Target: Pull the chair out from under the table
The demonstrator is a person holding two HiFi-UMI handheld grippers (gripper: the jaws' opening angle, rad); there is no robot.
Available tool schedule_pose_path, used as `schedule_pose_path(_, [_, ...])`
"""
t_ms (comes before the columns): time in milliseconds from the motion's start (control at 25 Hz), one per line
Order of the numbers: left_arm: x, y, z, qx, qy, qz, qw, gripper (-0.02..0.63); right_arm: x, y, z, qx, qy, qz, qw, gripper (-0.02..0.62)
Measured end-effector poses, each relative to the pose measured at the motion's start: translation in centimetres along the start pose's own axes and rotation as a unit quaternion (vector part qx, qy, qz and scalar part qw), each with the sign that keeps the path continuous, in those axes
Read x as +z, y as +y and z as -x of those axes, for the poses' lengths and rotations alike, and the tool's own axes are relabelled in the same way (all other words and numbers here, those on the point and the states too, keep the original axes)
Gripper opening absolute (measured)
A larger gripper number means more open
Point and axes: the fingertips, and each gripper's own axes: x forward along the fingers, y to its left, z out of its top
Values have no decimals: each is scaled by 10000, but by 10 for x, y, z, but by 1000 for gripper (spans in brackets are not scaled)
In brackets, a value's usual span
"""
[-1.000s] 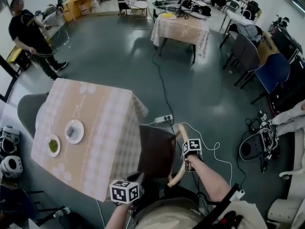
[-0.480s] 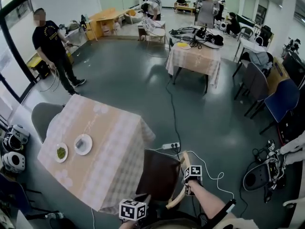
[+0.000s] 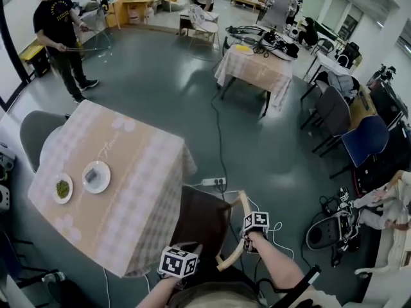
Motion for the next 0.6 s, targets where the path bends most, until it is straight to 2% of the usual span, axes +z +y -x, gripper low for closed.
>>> schedule_pose_path(200, [-2, 11, -12, -216, 302, 11, 9993, 6, 2, 5, 7, -82, -54, 7, 10000, 118])
schedule_pose_path(360, [-13, 4, -26, -304, 548, -79, 9980, 6, -3, 2, 5, -79, -19, -27, 10000, 117])
schedule_pose_path(480, [-16, -3, -30, -266, 609, -72, 9978, 6, -2, -3, 6, -67, 6, 7, 10000, 118])
schedule_pose_path(600, [-23, -3, -32, -129, 673, 102, 9976, 6, -6, -11, 4, -9, 54, 10, 10000, 118])
